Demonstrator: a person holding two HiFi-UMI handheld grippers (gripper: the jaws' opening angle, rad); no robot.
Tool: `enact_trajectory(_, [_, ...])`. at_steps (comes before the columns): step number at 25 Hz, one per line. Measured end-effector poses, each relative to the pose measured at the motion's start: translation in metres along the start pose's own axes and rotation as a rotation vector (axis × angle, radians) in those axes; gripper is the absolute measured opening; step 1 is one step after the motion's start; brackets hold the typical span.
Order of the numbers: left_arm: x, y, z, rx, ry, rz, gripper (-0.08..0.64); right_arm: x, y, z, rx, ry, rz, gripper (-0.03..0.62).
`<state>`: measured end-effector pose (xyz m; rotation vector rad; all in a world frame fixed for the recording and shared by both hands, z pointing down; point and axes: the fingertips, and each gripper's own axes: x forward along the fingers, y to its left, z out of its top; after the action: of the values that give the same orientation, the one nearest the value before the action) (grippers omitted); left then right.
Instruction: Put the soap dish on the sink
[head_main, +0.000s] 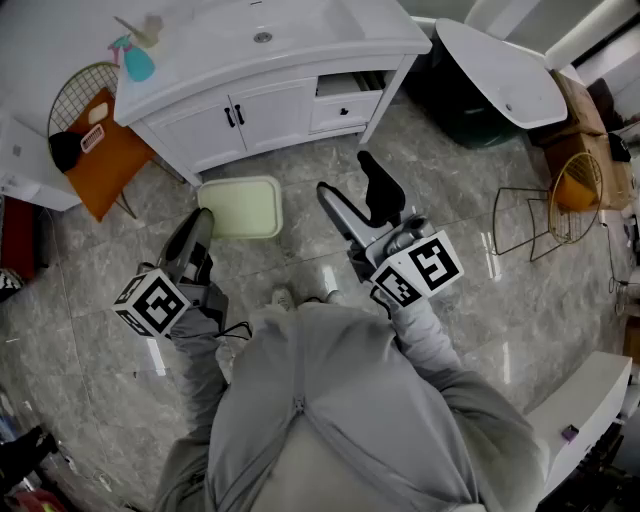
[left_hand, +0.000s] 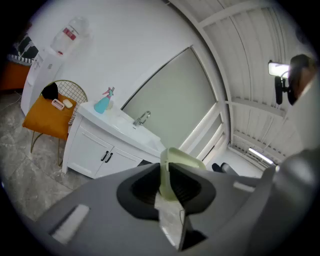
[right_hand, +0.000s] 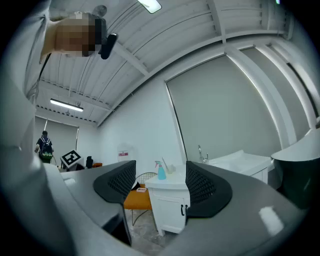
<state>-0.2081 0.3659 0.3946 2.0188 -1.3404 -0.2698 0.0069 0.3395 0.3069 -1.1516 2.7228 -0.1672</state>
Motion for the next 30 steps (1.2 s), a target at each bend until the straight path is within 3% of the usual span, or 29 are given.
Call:
enact_trajectory(15, [0.013,0.008,0.003,-0.004,0.015,-0.006,0.114,0.009,-0.012,0.003,0.047,-0.043,-0.032,0.304])
enact_trajectory(30, [0.031,0.044,0.032,0.007,0.085,-0.072,0.114,0.045,-0.008,-0.006,0.039,-0.055,-0.149,0.302])
